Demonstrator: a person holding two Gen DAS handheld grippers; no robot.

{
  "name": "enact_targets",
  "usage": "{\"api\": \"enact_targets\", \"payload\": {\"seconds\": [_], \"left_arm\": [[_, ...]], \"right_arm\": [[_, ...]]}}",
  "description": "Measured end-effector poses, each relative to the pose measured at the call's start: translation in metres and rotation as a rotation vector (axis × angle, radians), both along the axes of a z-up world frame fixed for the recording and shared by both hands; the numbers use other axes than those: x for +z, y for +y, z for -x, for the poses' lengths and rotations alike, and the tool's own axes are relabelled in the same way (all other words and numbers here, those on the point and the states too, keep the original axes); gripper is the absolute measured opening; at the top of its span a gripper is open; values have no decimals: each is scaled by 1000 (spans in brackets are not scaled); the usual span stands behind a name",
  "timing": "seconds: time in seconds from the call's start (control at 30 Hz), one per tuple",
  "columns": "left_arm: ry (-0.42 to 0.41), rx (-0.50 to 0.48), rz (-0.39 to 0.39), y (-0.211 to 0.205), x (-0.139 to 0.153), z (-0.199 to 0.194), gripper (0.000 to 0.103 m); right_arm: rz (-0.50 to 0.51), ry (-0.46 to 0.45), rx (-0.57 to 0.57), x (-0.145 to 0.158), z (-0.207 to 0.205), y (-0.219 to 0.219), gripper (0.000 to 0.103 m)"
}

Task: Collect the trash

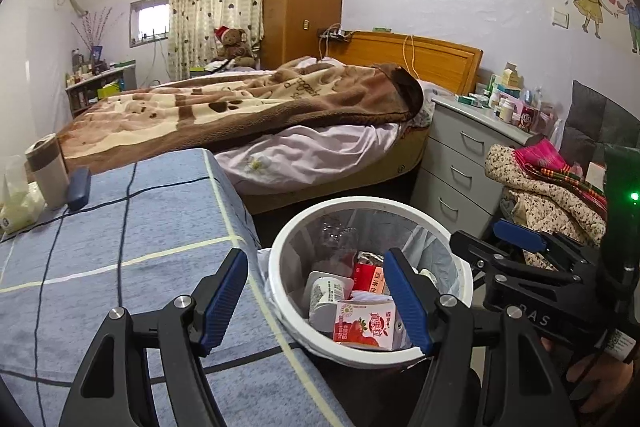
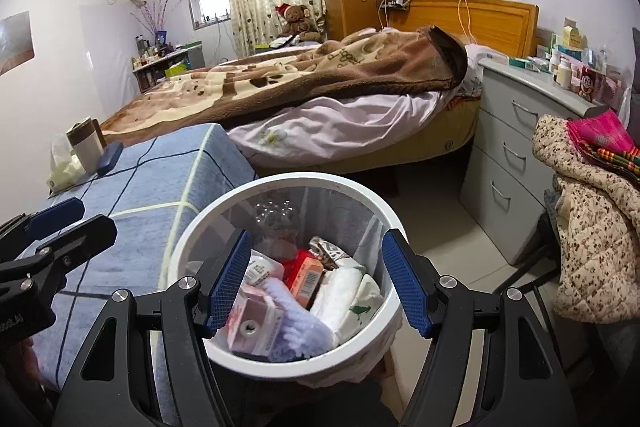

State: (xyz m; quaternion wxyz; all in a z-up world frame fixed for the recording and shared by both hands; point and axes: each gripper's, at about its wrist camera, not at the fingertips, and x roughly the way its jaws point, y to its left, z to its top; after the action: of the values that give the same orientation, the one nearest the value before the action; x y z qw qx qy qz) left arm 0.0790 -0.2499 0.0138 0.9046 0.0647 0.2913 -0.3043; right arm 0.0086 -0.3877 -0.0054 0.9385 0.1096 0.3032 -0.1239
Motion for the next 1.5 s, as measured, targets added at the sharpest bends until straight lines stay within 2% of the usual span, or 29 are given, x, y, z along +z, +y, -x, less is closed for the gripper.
{"api": "enact_targets", "payload": {"seconds": [0.37,0.7,0.83,1.07,1.5], "left_arm": [[-83,104,-7,34,10,35,70],[-98,153,-9,60,5,55,70],[-104,172,12,74,6,61,70],[-144,232,-11,88,4,71,70],[-156,247,-15,98,3,78,70]], "right_arm": [[1,-101,14,12,30,22,70],[36,-160,30,10,48,44,70],[31,-169,37,9,49,49,70],[41,-179,55,7,52,62,70],[42,-185,58,6,56,71,70]]}}
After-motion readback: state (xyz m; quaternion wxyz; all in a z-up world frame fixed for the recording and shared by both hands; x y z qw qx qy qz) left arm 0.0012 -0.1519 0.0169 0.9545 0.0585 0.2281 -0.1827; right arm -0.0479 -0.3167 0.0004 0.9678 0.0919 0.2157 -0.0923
